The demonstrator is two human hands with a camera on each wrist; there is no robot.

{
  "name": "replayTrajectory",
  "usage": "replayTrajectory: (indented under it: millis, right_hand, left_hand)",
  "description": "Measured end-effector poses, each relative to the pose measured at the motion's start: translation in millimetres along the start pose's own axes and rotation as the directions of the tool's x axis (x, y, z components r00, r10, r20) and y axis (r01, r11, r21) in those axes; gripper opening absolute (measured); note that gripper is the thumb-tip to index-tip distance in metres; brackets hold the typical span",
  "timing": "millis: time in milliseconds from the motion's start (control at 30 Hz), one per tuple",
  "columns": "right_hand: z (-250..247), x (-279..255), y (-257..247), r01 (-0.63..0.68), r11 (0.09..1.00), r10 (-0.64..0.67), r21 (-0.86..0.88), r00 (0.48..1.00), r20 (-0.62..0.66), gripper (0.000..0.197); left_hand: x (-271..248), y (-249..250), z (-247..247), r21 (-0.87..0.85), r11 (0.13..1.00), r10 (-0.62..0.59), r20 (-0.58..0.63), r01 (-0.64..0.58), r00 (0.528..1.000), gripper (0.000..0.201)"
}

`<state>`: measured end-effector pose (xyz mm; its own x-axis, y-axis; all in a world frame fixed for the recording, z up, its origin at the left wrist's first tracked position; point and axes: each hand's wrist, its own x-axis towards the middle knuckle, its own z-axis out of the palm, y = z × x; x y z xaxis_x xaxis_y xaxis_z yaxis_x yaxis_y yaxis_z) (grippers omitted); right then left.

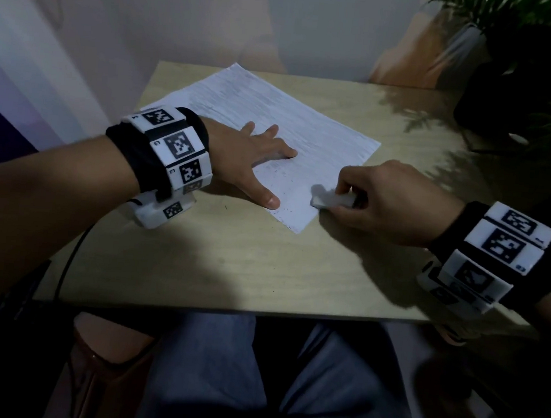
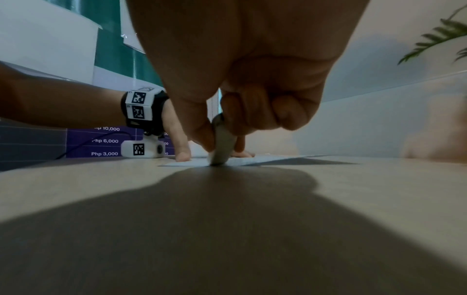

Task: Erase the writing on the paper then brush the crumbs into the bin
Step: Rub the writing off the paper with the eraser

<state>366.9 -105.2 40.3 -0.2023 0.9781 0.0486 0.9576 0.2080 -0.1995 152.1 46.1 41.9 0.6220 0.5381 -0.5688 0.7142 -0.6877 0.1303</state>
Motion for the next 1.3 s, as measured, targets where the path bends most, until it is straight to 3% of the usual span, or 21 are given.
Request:
replayTrajectory:
  millis: [100,167,300,400,500,667,733,867,1000,1067,1167,1300]
  right_hand:
    - [-1.8,-6.3,-8.3,0.064,0.992,-0.077,0.105,0.989,0.128,0.040]
    - [-2.9,-6.3,-5.4,0.022,0.992,-0.041,0.122,0.987,0.152,0.041]
    - [0.6,-2.4,13.7,-0.066,0.998,0.066,-0.007,0.997,-0.031,0.032]
    - [0.4,-0.6,14.7,-0.059,0.997,0.065,0.057,0.991,-0.121,0.033]
    - [-0.6,3.1,15.1,-0.004,0.997,0.015,0.075,0.989,-0.145,0.030]
    - [1.3,16.7,18.6,0.053,0.998,-0.051,0.018,0.994,-0.097,0.021]
    - [-0.6,21.0,18.9,0.072,0.997,-0.069,0.032,0.994,-0.090,0.024]
    - [-1.8,22.1,17.3,0.058,0.979,-0.061,0.195,0.998,0.009,0.044]
    - [0.6,28.8,25.2,-0.018,0.999,0.022,0.046,0.995,-0.094,0.051]
    - [1.1,28.2,20.1,0.010,0.996,-0.004,0.083,0.998,-0.067,0.048]
    - [1.8,25.5,5.2,0.056,0.980,-0.072,0.193,0.994,0.079,0.035]
    - [1.9,41.6,19.6,-0.083,0.996,0.085,0.033,0.995,-0.054,0.035]
  left_hand:
    - [-1.0,-0.5,-0.4,0.000,1.000,-0.001,0.001,0.001,1.000,0.108]
    - [-1.4,-0.2,-0.5,-0.003,1.000,0.002,-0.002,-0.002,1.000,0.108]
    - [-0.7,-0.1,1.3,-0.013,1.000,0.013,-0.013,-0.013,1.000,0.108]
    - [-1.2,0.1,2.5,-0.020,0.999,0.028,-0.069,-0.030,0.997,0.105]
    - [-0.3,1.4,1.5,0.000,0.997,0.081,-0.140,-0.082,0.987,0.099]
    - [-1.0,0.8,-2.4,-0.030,0.971,0.234,-0.055,-0.236,0.971,0.086]
    - [-1.0,1.9,-2.2,-0.017,0.978,0.207,-0.044,-0.208,0.977,0.081]
    - [-0.1,3.1,-1.4,0.038,0.994,0.109,-0.083,-0.106,0.991,0.088]
    - [0.2,1.0,-1.1,0.011,0.996,0.090,-0.062,-0.089,0.994,0.093]
    - [0.3,1.6,-1.0,0.004,0.996,0.086,-0.050,-0.086,0.995,0.094]
    - [-0.9,2.8,-1.6,0.001,0.997,0.080,-0.046,-0.080,0.996,0.094]
    - [-1.2,3.1,-2.1,0.000,0.997,0.079,-0.041,-0.079,0.996,0.094]
